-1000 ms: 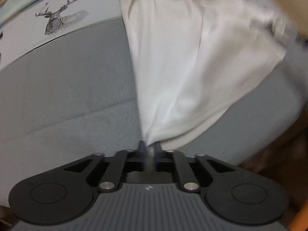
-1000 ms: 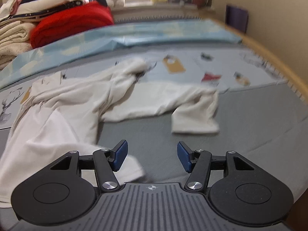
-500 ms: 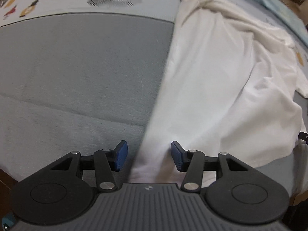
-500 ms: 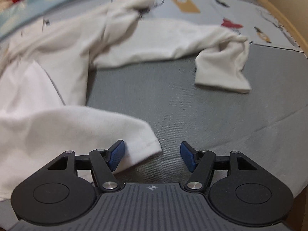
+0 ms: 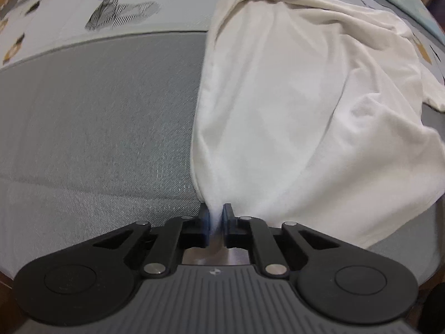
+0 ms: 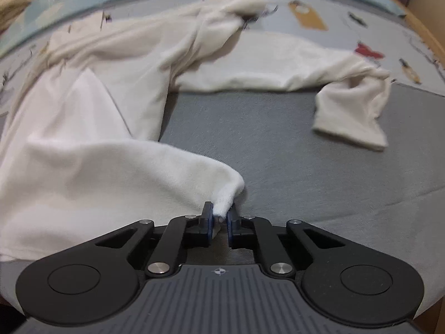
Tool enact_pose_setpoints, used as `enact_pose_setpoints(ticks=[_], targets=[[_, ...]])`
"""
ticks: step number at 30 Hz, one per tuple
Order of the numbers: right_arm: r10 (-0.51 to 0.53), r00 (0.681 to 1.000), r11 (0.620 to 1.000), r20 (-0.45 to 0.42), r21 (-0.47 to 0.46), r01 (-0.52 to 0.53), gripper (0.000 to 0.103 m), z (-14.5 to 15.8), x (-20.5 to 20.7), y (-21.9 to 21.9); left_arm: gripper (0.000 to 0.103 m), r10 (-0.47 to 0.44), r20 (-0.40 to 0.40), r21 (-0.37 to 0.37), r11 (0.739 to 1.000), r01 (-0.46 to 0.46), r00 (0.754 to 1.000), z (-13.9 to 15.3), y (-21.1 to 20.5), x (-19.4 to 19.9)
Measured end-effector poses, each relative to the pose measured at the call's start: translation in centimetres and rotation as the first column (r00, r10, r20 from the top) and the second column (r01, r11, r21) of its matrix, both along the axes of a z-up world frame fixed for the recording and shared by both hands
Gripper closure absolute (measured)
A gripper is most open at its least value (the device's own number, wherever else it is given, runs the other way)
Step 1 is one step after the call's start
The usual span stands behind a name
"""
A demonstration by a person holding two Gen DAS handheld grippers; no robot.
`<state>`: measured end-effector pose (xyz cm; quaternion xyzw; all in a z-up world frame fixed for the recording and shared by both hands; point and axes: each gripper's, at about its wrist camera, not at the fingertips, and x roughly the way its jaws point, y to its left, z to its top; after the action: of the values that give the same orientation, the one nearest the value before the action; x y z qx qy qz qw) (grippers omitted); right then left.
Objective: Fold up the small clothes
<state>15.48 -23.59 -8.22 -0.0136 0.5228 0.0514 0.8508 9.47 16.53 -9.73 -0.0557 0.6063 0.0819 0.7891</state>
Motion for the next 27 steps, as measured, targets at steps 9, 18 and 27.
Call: enact_pose_setpoints(ticks=[9, 18, 27], targets=[[-0.038, 0.992, 0.999, 0.116, 0.01, 0.037, 0.095, 4.3, -4.8, -5.8, 0.095, -0.159, 0.081, -0.06, 0.985, 0.165, 0.984, 1.8, -2.8, -2.1], [0.128, 0.982, 0.992, -0.137, 0.034, -0.124, 0.089, -0.6, -5.4, -5.1, 0.085, -0.136, -0.019, -0.108, 0.985, 0.133, 0.99, 0.4, 2.3, -4.1], [0.191, 0.958, 0.981, -0.212, 0.005, -0.195, 0.082, -2.6, -4.5, -2.4, 0.086, -0.175, -0.045, -0.105, 0.98, 0.169, 0.984, 0.0, 1.3, -4.2]])
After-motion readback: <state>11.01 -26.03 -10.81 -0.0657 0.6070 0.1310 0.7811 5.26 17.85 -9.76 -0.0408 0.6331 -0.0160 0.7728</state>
